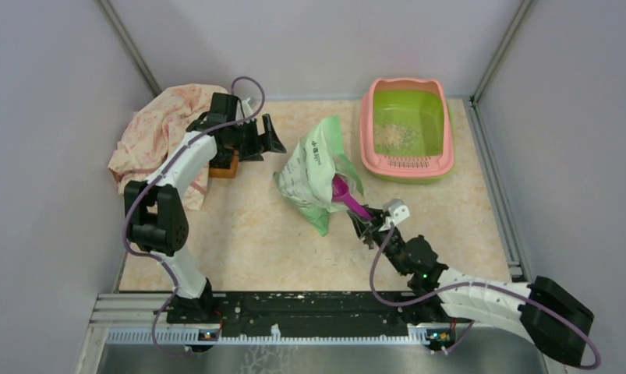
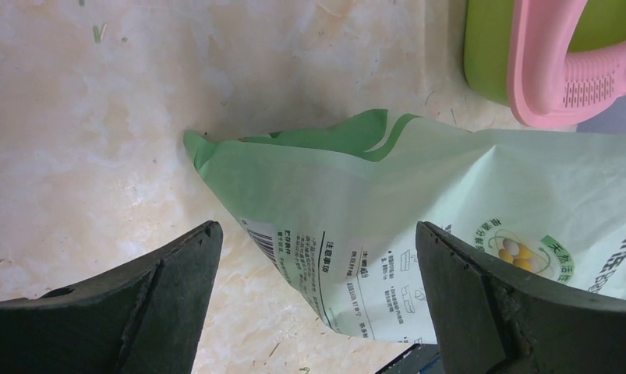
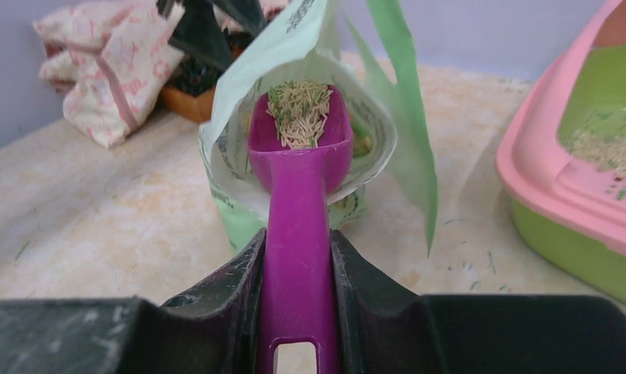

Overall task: Fill the litter box with clean litter
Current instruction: 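Scoop the cat litter from the cat litter bag.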

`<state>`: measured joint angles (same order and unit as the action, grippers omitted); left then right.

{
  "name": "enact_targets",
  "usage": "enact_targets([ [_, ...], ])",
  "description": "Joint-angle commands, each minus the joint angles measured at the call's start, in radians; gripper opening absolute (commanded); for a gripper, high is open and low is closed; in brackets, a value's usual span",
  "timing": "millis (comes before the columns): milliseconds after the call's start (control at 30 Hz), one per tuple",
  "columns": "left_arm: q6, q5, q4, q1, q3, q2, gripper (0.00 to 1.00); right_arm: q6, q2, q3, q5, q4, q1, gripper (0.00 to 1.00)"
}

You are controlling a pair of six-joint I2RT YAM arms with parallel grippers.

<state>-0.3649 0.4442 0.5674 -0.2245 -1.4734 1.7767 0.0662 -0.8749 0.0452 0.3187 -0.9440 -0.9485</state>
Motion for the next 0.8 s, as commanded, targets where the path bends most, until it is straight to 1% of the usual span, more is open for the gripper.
enact_targets([
  [0, 0.01, -0.004, 0.015, -0.004, -0.043, -0.022, 0.99, -0.059, 0.125, -0.012, 0.057, 0.011, -0.012, 0.0],
  [100, 0.007, -0.001, 0.026, -0.008, -0.068, -0.014, 0.99, -0.097, 0.113, 0.006, 0.056, 0.008, -0.013, 0.0],
  [233, 0.011, -0.016, 0.049, -0.013, -0.098, -0.011, 0.99, -0.091, 0.143, -0.017, 0.049, 0.02, -0.013, 0.0],
  [267, 0.013, -0.022, 0.057, -0.013, -0.102, -0.014, 0.99, -0.087, 0.23, -0.029, 0.046, 0.088, -0.015, 0.0],
  [300, 0.014, -0.024, 0.061, -0.013, -0.103, -0.015, 0.99, -0.081, 0.281, -0.036, 0.047, 0.126, -0.016, 0.0],
  [367, 0.017, -0.029, 0.066, -0.013, -0.101, -0.021, 0.99, -0.074, 0.357, -0.063, 0.07, 0.156, -0.016, 0.0],
  [400, 0.017, -0.033, 0.064, -0.014, -0.099, -0.022, 0.99, -0.074, 0.349, -0.078, 0.092, 0.112, -0.013, 0.0],
  [433, 0.015, -0.032, 0.063, -0.015, -0.1, -0.02, 0.99, -0.082, 0.307, -0.075, 0.101, 0.069, -0.004, 0.0],
  [500, 0.006, -0.024, 0.063, -0.017, -0.105, -0.013, 0.99, -0.101, 0.199, -0.035, 0.084, -0.005, 0.018, 0.0],
  [567, 0.004, -0.027, 0.071, -0.024, -0.115, -0.008, 0.99, -0.103, 0.14, 0.006, 0.059, -0.053, 0.019, 0.0],
  [667, 0.008, -0.039, 0.078, -0.03, -0.123, -0.016, 0.99, -0.095, 0.135, 0.019, 0.041, -0.045, 0.018, 0.0],
  [767, 0.006, -0.039, 0.079, -0.03, -0.125, -0.022, 0.99, -0.098, 0.201, 0.012, 0.043, 0.016, 0.019, 0.0],
])
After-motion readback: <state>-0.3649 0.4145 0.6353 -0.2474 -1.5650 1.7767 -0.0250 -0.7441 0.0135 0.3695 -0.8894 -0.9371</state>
